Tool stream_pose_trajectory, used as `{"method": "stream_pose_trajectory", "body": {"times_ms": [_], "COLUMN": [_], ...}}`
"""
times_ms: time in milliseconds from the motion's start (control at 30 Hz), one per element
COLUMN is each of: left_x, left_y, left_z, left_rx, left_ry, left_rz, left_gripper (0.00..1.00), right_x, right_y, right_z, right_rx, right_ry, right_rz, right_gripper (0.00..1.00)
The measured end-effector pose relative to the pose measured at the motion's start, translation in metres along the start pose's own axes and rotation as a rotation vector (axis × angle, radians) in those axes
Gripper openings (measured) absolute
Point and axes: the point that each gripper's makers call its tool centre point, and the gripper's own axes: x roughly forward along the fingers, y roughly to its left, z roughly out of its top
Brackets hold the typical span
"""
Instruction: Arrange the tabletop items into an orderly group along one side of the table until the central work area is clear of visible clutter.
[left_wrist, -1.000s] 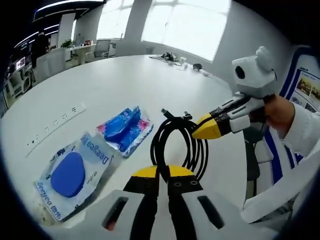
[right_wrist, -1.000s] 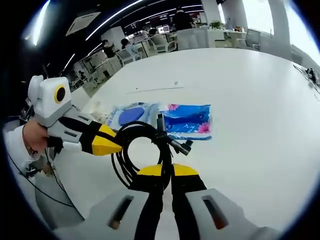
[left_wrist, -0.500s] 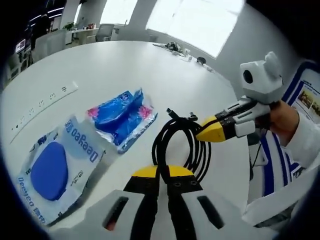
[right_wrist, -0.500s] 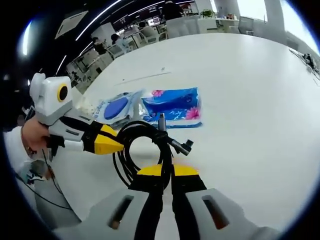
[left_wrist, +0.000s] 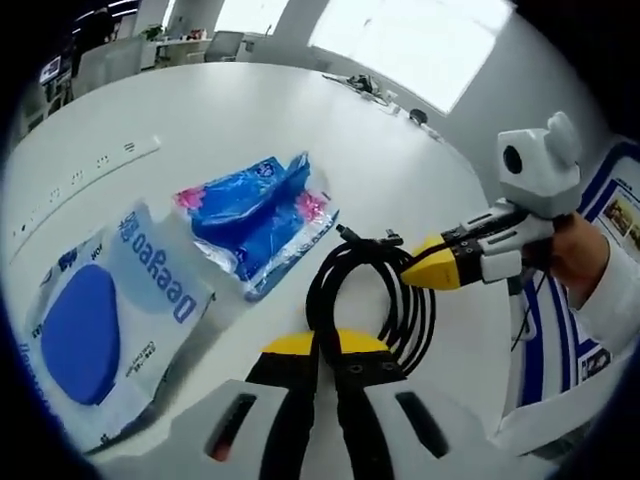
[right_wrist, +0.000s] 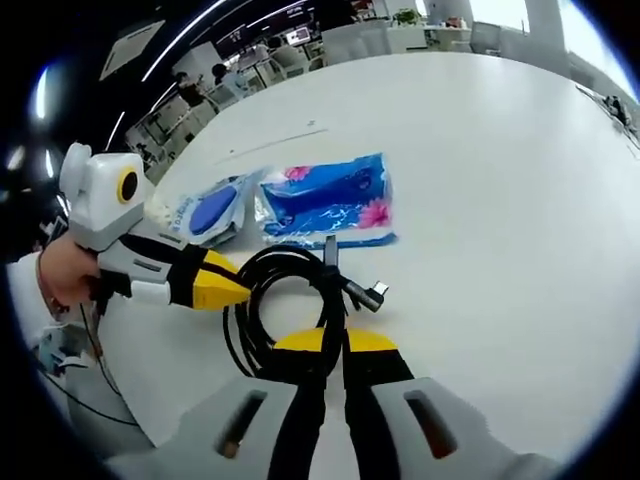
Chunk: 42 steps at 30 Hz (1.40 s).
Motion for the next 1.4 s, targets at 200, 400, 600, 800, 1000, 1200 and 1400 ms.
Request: {"method": "stream_pose_trajectory", "body": {"times_ms": [200, 400, 600, 800, 1000, 1200, 1400], "left_x": [0.004, 0.005, 0.005, 0.001, -0.004, -0.01, -0.017], "left_y": [0.003, 0.003, 0.004, 0.004, 0.005, 0.004, 0.002], "left_z": [0.0, 0.001, 0.001, 0.0, 0.0, 0.0, 0.003], "left_rx": [-0.012, -0.009, 0.027, 0.033, 0.033, 0.031, 0.035], "left_ry": [-0.002, -0.008, -0.006, -0.004, -0.007, -0.011, -0.025], "left_rz": [0.009, 0.014, 0.03, 0.041, 0.044, 0.048, 0.053], "left_gripper": [0.03, 0.04, 0.06, 0.08, 0.18, 0.24, 0.3], "right_x": [0.005, 0.005, 0.005, 0.0, -0.002, -0.007, -0.011], "right_y": [-0.006, -0.007, -0.008, -0.011, -0.012, -0.01, -0.01], "right_z": [-0.001, -0.003, -0.001, 0.002, 0.0, 0.004, 0.009], "right_rx": [0.004, 0.005, -0.007, -0.008, -0.021, -0.034, -0.049], "right_ry": [0.006, 0.004, -0.008, -0.022, -0.025, -0.038, -0.047], "right_rz": [-0.009, -0.015, -0.027, -0.039, -0.051, -0.062, -0.065], "right_gripper": [0.03, 0.04, 0.06, 0.11, 0.21, 0.23, 0.28]}}
